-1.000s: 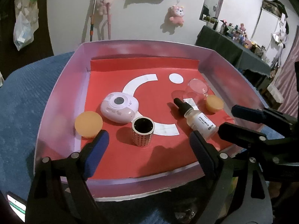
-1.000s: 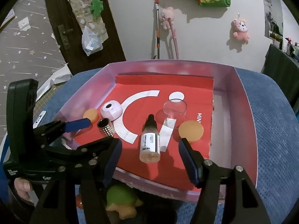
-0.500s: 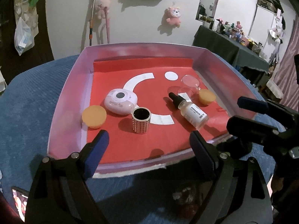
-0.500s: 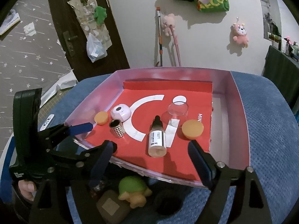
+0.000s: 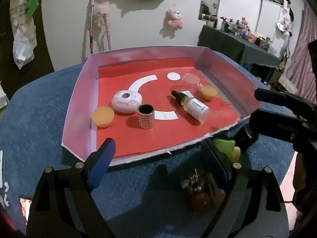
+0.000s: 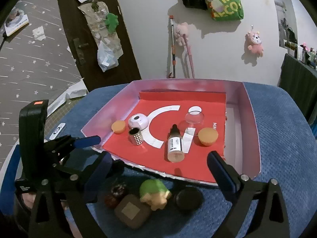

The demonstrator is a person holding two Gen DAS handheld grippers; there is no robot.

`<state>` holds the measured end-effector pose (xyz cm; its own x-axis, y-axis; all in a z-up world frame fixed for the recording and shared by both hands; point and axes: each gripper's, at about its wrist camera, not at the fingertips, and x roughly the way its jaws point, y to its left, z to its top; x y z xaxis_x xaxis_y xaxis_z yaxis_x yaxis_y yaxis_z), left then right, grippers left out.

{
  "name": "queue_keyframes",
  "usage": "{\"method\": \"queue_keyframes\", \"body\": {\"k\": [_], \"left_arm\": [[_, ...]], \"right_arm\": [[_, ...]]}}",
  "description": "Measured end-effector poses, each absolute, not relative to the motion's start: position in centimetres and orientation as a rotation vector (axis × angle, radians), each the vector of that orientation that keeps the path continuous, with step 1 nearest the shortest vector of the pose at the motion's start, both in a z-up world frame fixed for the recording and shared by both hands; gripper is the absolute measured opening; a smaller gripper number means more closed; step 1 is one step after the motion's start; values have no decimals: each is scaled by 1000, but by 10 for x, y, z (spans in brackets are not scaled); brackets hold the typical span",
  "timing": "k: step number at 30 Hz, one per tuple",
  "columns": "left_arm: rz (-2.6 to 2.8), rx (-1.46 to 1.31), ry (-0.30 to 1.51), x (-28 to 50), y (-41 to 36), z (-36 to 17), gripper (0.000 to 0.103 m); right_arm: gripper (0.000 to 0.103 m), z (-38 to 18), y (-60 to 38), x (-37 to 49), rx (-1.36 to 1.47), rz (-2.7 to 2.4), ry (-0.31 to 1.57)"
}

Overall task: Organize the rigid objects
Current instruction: 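Withdraw both tools from the box toward the remaining loose items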

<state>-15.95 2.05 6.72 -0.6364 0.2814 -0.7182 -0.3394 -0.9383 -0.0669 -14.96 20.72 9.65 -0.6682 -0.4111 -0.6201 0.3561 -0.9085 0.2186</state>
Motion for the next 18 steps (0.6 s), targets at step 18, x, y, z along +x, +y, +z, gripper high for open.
{"method": "queue_keyframes", "body": {"k": [18], "left_arm": [[2552,-970,263,-109,-1,89,88]], "right_arm": [[103,110,204,-110,888,-2539,-128]]}}
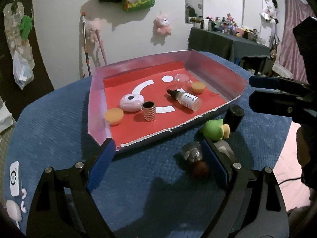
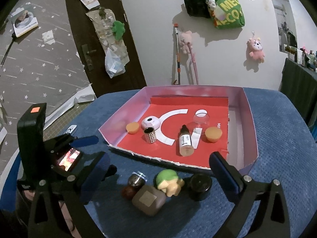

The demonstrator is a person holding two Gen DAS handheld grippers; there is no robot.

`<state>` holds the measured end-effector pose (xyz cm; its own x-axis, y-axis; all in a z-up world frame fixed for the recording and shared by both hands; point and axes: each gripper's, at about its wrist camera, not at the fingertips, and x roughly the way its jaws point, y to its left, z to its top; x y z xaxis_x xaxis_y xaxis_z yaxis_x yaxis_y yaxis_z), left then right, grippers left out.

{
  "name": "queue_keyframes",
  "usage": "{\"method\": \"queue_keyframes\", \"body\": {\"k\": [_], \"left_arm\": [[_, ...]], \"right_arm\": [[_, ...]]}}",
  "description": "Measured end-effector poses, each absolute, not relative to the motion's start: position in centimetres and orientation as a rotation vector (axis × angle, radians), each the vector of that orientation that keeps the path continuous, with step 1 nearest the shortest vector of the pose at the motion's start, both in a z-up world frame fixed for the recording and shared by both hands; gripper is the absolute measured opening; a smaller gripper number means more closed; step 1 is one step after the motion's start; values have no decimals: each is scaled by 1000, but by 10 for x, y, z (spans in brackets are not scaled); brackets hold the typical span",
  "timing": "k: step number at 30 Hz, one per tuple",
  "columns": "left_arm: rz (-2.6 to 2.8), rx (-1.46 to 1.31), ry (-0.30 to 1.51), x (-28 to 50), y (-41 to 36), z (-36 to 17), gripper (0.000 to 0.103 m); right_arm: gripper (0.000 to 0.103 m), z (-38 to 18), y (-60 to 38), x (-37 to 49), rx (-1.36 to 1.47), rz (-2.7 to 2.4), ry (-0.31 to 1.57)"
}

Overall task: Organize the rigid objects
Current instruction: 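Withdraw both tools from the box toward the remaining loose items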

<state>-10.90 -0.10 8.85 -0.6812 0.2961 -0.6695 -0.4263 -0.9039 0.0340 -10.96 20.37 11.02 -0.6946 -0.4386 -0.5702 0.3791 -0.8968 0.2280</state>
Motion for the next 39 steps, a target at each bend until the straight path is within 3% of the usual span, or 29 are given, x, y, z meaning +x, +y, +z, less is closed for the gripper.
{"method": "queue_keyframes", "body": {"k": [10,16,25,39], "left_arm": [[2526,-909,484,-82,-25,89,88],[2519,-911,475,-66,-41,88,88],[2610,-1027,390,-112,-61,69,88],[2694,-879,307,-129,-24,94,88]], "right_arm": [[103,108,194,-99,891,-2525,-128],[103,110,186,-101,891,-2516,-129],[103,110,179,-102,882,-2508,-125],[103,102,189,-104,897,-2499,-151]]}}
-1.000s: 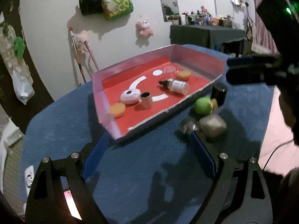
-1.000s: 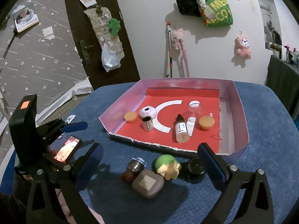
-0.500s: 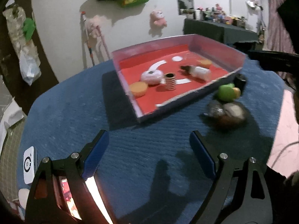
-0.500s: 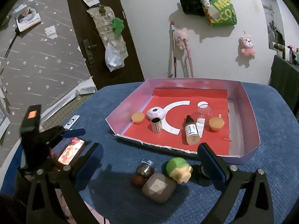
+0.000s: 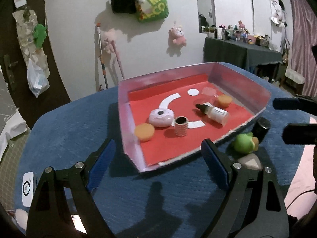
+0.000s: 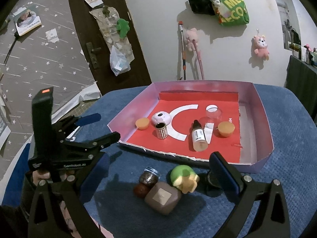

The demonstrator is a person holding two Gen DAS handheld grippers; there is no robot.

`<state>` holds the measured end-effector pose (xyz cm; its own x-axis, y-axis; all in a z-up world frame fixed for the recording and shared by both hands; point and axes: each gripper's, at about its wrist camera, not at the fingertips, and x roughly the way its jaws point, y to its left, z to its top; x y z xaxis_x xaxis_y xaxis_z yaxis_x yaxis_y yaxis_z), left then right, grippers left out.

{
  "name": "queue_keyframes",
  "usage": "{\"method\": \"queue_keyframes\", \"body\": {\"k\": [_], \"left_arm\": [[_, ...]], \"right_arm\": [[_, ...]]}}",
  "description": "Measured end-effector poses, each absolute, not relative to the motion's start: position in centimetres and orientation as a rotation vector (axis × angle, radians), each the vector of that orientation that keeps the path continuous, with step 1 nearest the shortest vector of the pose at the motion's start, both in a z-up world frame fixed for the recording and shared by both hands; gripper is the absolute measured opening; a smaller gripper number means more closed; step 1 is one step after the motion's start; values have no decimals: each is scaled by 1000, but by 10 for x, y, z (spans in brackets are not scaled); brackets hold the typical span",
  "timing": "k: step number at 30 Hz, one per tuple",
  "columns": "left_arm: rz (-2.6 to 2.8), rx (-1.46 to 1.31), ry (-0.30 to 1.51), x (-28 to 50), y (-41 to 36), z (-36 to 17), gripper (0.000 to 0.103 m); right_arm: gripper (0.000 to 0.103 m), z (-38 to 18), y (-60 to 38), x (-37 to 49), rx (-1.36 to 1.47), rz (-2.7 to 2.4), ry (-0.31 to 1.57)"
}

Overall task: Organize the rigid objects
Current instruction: 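Withdraw both tools from the box toward the remaining loose items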

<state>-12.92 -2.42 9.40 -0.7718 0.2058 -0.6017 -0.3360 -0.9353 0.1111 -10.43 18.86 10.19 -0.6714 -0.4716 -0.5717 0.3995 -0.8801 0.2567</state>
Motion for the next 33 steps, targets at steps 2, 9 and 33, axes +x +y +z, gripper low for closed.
{"method": "queue_keyframes", "body": {"k": [2,9,33], "left_arm": [[2693,-881,324,-122,-18,93,88],[2676,-895,307,-106,-5,91,88],[2910,-785,577,-98,-24,101,89]], "right_arm": [[103,101,192,-103,897,-2497,-159],[103,99,201,-99,891,-2493,-189],[103,98,203,-92,882,-2486,-183]]}}
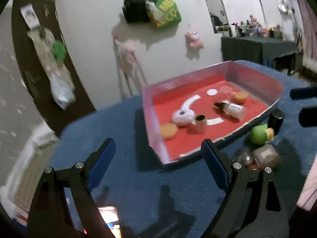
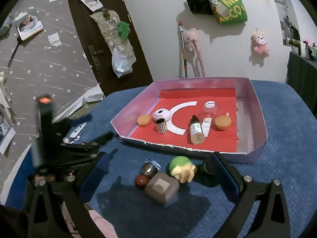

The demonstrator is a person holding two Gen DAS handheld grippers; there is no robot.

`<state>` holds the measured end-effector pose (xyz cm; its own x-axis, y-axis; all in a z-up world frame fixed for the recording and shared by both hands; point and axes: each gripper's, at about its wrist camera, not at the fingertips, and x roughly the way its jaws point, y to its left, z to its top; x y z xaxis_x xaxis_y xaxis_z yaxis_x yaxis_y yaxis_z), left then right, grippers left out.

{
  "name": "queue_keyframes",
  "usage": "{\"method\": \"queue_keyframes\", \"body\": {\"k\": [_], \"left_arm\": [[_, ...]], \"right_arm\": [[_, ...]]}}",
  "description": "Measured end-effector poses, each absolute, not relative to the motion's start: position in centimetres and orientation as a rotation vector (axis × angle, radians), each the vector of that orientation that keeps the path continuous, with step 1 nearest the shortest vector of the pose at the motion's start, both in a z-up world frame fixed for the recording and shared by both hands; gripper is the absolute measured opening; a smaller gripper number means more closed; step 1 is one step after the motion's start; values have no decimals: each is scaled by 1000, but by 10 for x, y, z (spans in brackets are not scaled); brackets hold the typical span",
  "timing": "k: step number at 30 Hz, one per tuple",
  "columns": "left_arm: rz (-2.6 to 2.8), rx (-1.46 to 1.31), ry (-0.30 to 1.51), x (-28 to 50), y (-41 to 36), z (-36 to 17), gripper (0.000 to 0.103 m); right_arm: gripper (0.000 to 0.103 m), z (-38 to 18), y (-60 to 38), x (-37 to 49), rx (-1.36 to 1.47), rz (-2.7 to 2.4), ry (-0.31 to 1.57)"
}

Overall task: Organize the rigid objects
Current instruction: 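Withdraw both tools from the box toward the remaining loose items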

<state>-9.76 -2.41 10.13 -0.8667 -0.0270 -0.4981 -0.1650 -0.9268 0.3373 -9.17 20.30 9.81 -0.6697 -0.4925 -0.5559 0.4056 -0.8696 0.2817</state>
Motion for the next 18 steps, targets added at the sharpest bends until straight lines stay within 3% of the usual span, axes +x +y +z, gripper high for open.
{"method": "queue_keyframes", "body": {"k": [3,8,13,15,18], "left_arm": [[2981,-892,693,-98,-35,87,89],[2959,-1095,507,-116,-67,64,88],[2964,-946,424,-142,-51,87,88],[2938,-813,327,-130,-38,107,88],[2890,-697,340,-100,-13,119,90]], "right_arm": [[103,96,203,-95,890,-2480,-182],[103,91,197,-99,896,-2450,-191],[103,92,197,-97,893,-2449,-193],[103,93,200,-95,888,-2465,-192],[103,95,205,-93,889,-2500,-180]]}}
